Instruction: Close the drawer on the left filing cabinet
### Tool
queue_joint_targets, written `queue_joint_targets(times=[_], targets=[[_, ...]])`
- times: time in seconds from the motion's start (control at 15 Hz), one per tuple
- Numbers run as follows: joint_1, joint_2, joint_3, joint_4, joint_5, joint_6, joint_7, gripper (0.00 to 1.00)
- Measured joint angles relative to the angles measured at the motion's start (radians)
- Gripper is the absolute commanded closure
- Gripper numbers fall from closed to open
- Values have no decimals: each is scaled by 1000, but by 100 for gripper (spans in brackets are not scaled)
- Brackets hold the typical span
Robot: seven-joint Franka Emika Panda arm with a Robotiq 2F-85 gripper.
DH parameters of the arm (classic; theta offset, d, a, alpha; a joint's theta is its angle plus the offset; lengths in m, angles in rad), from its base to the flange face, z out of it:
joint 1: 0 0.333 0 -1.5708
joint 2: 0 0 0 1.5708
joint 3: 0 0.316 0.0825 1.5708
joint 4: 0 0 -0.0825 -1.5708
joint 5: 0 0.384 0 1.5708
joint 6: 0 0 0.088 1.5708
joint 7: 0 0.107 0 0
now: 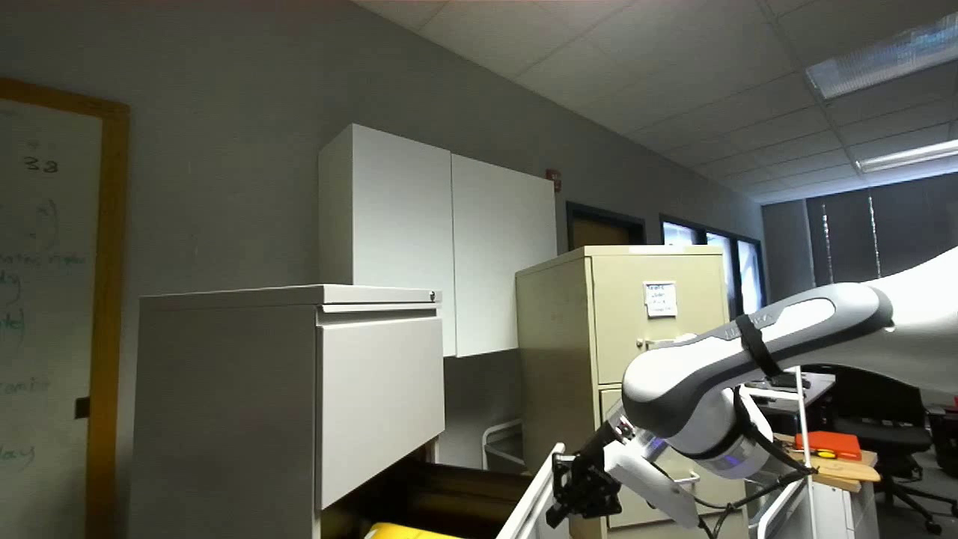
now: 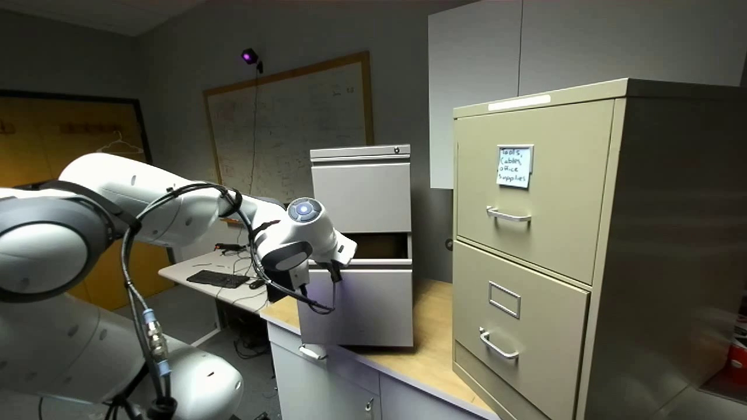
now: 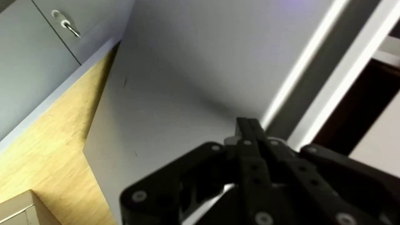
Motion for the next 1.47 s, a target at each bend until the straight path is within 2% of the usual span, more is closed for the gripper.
queue_joint_targets(times=[0.13, 0.33, 0.6, 0.8, 1.0, 1.47], targets=[[43, 1, -28, 14, 70, 73, -10, 100], [151, 9, -95, 55, 165, 156, -61, 100], [329, 31, -255, 126, 282, 186, -188, 100], [422, 38, -365, 151, 340, 185, -265, 100], [439, 37, -414, 149, 345, 184, -276, 100], [434, -4, -429, 77, 369, 223, -276, 100]])
